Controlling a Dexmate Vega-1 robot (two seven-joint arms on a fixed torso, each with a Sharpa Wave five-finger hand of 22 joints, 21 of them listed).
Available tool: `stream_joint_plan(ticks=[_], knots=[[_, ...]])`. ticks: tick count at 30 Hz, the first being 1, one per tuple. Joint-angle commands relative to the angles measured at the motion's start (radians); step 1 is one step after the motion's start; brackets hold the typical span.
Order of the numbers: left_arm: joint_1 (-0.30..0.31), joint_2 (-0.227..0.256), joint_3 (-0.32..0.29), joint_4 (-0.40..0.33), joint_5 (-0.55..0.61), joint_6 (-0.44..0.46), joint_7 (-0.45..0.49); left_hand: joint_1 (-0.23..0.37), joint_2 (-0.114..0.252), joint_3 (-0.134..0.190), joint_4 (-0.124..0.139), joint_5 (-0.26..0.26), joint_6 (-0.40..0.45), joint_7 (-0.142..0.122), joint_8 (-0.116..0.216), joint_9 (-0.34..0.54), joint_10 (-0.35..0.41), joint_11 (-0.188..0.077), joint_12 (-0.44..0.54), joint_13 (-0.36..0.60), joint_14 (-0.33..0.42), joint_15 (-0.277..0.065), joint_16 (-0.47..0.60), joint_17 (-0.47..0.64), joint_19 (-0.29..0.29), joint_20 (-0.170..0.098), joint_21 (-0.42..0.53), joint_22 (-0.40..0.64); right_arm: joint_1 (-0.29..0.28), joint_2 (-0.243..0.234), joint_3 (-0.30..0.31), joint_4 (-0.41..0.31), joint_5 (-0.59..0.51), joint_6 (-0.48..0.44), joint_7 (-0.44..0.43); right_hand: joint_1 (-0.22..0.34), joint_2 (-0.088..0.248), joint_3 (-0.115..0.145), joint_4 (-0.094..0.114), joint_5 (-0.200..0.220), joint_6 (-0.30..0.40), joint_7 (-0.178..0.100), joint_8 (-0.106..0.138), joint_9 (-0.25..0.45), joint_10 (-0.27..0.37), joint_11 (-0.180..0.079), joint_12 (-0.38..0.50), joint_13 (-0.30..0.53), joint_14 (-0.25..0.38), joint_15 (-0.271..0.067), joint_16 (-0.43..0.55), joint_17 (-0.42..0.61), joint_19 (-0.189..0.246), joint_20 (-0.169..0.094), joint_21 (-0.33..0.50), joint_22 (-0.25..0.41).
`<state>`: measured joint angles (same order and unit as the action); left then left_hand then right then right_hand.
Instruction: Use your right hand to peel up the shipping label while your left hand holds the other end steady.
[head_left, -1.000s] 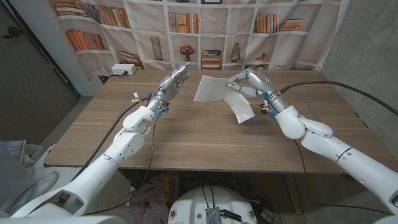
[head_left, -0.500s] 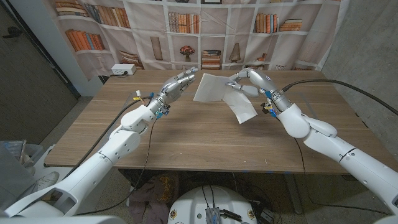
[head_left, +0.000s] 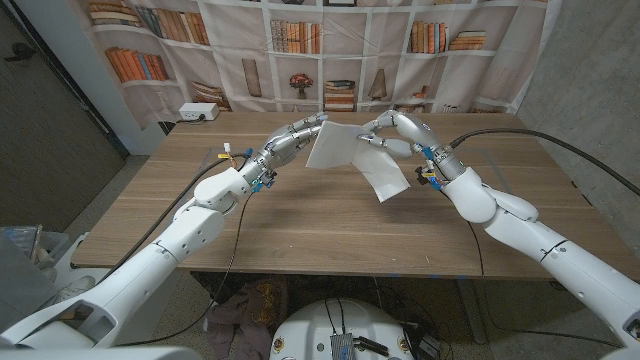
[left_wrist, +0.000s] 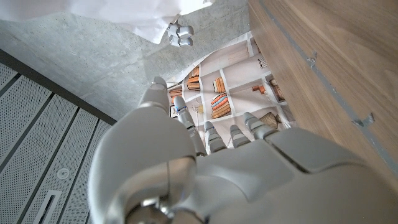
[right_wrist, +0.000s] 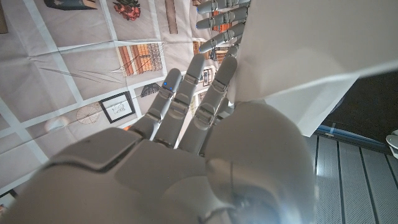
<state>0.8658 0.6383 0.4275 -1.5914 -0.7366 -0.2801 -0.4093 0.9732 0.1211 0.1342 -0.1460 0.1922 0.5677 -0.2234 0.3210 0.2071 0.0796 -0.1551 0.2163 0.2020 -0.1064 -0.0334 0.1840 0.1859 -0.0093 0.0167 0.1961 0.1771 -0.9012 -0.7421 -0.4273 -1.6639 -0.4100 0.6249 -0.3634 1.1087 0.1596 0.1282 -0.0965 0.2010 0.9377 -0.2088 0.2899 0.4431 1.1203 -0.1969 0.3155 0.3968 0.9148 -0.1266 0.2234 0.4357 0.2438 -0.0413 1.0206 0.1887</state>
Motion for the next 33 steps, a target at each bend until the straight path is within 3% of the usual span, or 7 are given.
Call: stream_joint_plan(ticks=[1,7,33], knots=[[-0.021,0.023,0.011,0.000,0.003,-0.023,-0.072,-0.014,-0.009,-0.008,0.004,-0.002,-0.001,0.003,-0.001,0.007,-0.012,-0.001,-0.004,0.006,-0.018,-0.033,0.000,0.004,-0.011,0.010,-0.001,0.000,0.002,0.025,0.000,0.016,0.012,0.020,0.039,-0.006,-0.001,0.008,-0.004,0.001,0.014,-0.001,-0.007,0.005,0.013,0.001,-0.006,0.002,0.004,-0.118,0.001,0.000,0.003,-0.138,-0.003,0.002],[-0.044,0.042,0.029,0.004,0.052,-0.040,-0.102,0.010,-0.011,0.000,-0.005,-0.005,0.062,0.003,0.022,0.011,-0.014,-0.025,-0.003,0.006,-0.044,-0.048,-0.003,0.002,-0.022,-0.015,-0.003,0.000,0.007,0.032,-0.003,0.024,0.019,0.016,0.057,-0.007,-0.001,0.008,-0.005,0.001,0.018,-0.001,-0.010,0.008,0.012,0.000,-0.007,0.004,0.004,-0.118,0.001,-0.001,0.004,-0.138,-0.005,0.002],[-0.064,0.026,0.054,0.022,0.041,-0.014,-0.117,0.033,-0.009,0.013,-0.003,-0.010,0.114,0.002,0.035,0.009,-0.021,-0.025,-0.004,0.006,-0.063,-0.039,0.003,0.005,-0.035,-0.006,-0.003,0.001,-0.005,0.050,0.003,0.006,0.021,0.021,0.066,-0.007,-0.002,0.010,-0.008,0.000,0.024,-0.001,-0.018,0.015,0.018,0.000,-0.015,0.005,0.009,-0.118,0.002,-0.002,0.003,-0.139,-0.008,0.003]])
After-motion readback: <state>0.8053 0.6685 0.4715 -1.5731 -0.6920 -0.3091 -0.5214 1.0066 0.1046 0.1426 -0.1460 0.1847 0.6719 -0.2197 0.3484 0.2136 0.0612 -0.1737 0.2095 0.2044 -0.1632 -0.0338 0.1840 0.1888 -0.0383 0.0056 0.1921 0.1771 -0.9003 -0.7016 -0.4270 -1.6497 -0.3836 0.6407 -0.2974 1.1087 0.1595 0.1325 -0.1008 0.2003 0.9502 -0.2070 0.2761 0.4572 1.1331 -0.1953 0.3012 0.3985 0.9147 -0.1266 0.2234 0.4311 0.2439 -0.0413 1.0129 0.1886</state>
